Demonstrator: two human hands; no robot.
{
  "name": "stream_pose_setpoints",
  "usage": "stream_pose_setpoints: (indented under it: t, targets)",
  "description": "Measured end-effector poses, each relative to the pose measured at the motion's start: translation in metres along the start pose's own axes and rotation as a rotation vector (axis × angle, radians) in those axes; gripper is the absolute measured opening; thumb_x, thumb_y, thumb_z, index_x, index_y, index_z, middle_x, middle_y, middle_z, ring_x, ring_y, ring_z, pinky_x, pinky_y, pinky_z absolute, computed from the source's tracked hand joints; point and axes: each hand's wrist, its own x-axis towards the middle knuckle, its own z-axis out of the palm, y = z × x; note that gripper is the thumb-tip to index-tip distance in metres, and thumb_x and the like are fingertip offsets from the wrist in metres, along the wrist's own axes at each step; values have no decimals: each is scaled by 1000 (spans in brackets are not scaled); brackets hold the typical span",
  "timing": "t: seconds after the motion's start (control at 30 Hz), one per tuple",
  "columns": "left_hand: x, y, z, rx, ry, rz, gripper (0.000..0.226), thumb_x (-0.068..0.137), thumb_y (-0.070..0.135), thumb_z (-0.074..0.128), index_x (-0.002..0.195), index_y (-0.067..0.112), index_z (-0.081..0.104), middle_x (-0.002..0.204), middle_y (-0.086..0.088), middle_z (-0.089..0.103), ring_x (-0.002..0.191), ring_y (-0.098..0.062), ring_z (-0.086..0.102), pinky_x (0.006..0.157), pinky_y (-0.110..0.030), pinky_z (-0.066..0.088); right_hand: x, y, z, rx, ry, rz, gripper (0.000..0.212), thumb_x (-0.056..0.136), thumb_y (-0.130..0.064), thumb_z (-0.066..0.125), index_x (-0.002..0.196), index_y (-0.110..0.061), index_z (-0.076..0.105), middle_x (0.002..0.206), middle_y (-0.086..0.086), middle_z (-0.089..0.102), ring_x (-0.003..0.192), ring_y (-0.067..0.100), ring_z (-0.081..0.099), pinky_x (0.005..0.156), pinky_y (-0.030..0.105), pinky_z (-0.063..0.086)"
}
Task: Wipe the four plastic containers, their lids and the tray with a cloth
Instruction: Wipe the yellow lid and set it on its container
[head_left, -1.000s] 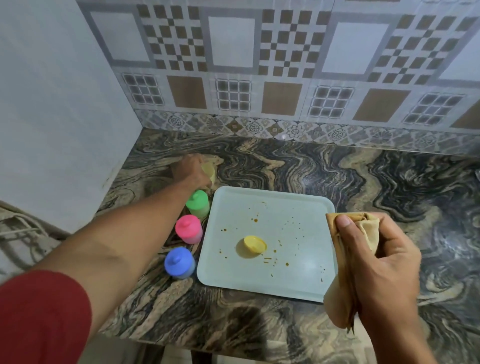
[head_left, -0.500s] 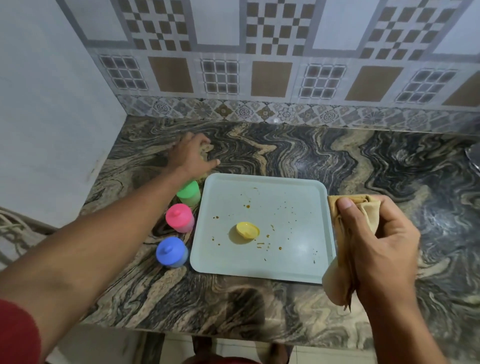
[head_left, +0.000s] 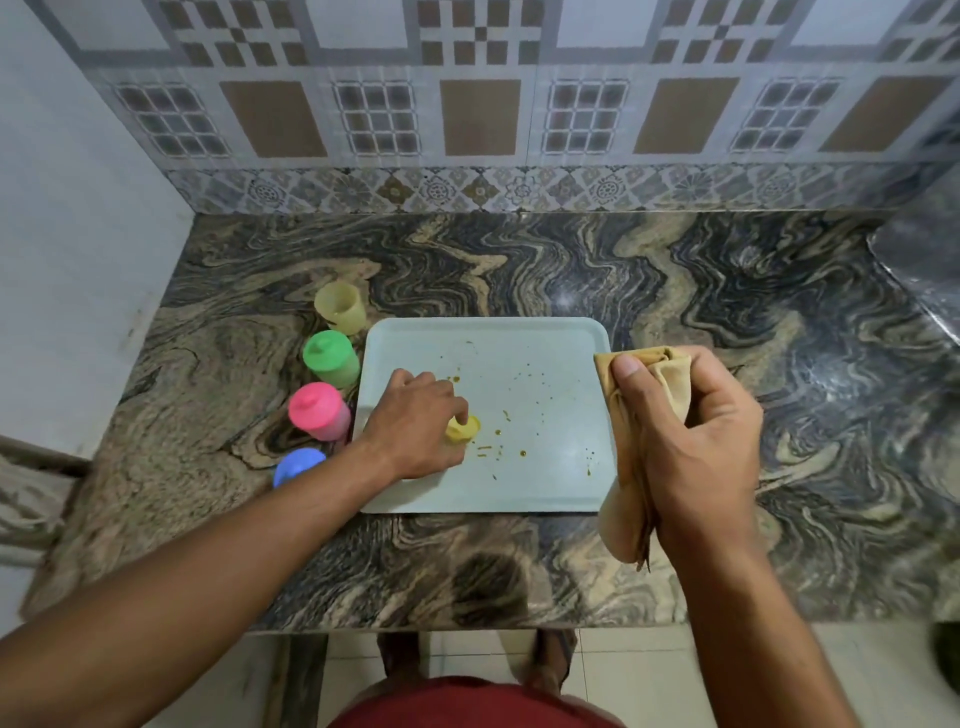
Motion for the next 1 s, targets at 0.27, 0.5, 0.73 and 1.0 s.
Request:
stream_pose_setpoints:
  t: [0.27, 0.5, 0.73, 1.0]
  targets:
    - [-2, 0, -23, -818, 239, -315, 3, 86, 28, 84, 89, 27, 83, 81, 8, 80, 79, -11, 75, 81, -35, 56, -9, 0, -11, 19, 19, 13, 17, 99, -13, 73, 85, -9, 65, 68, -8, 60, 62, 7, 51, 56, 23, 45]
    - [-45, 41, -99, -1927, 202, -477, 7, 80, 24, 73, 80, 22, 80, 90, -1, 80, 81, -12, 74, 68, -26, 37, -12, -4, 4, 71, 50, -15, 15, 100, -14, 72, 90, -6, 64, 71, -6, 62, 64, 7, 53, 57, 21, 47]
    - [-76, 74, -125, -2225, 303, -483, 19, 79, 22, 71, 97, 17, 71, 89, -1, 80, 77, -11, 71, 68, -24, 40, -19, -23, 30, 93, 2, -149, 22, 98, -12, 73, 81, -14, 59, 66, -15, 57, 60, 1, 47, 55, 17, 42]
    - [-92, 95, -132, -2182, 350, -388, 26, 83, 26, 68, 105, 12, 74, 91, -1, 79, 77, -6, 70, 76, -25, 44, -30, -28, 58, 68, 39, -260, 16, 92, -23, 76, 83, -22, 63, 72, -12, 67, 63, 7, 59, 59, 28, 49]
